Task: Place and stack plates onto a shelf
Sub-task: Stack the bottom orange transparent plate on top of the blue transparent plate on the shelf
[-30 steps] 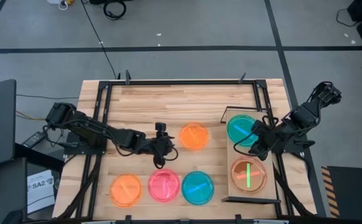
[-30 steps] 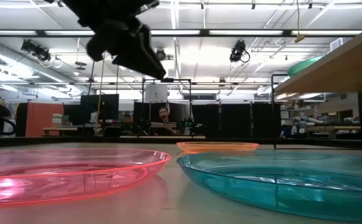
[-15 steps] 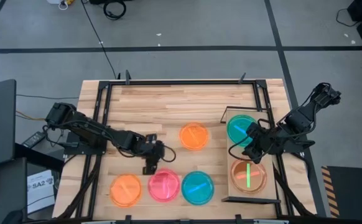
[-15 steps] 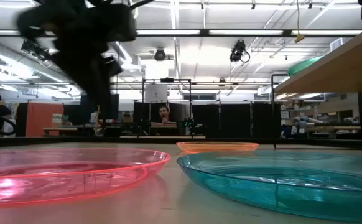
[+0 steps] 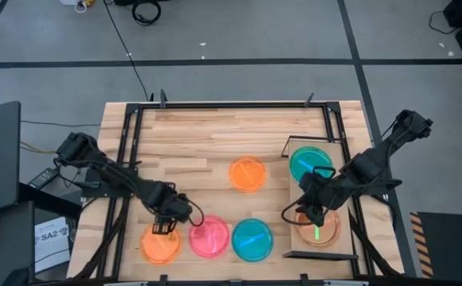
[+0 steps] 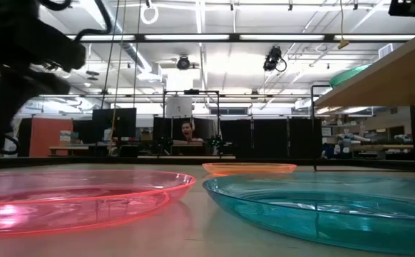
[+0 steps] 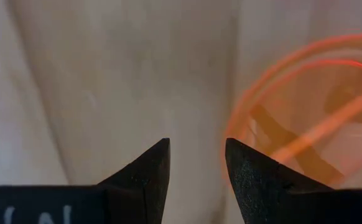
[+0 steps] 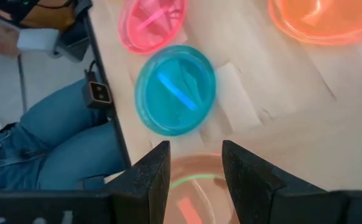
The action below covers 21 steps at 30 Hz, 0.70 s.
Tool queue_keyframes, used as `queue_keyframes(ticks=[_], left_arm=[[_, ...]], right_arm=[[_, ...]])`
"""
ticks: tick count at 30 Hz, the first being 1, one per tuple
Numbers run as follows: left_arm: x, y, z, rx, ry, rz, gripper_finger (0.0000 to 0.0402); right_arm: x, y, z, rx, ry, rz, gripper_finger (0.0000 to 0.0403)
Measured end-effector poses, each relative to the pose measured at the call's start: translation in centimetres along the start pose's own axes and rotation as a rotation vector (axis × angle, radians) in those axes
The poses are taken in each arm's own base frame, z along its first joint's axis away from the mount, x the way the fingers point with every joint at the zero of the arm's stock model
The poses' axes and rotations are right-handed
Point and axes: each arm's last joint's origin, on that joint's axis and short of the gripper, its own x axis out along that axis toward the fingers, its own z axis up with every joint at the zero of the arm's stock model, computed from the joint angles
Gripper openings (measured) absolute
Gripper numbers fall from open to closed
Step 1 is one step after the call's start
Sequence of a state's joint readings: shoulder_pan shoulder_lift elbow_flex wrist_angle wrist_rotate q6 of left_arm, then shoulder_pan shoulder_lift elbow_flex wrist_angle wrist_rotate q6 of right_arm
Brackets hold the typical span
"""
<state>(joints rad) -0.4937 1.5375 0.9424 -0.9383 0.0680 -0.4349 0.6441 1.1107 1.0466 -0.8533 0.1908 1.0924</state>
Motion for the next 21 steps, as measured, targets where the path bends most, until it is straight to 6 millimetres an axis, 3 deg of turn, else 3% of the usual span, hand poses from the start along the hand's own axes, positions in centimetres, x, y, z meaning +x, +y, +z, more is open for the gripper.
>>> queue_keyframes(ticks=[10,21], left_arm=[[0.2,-2.2,-1.0,0.063,-0.011,-0.004,0.0162],[0.2,-2.5,-0.5,0.026,-0.076,0.004,0.0162]], right_arm=[[0.8,1.0,0.7,-0.104,-0.118,0.02,0.0151],[0.9,1.1,1.6,-0.192,-0.173,0.029,0.0151]])
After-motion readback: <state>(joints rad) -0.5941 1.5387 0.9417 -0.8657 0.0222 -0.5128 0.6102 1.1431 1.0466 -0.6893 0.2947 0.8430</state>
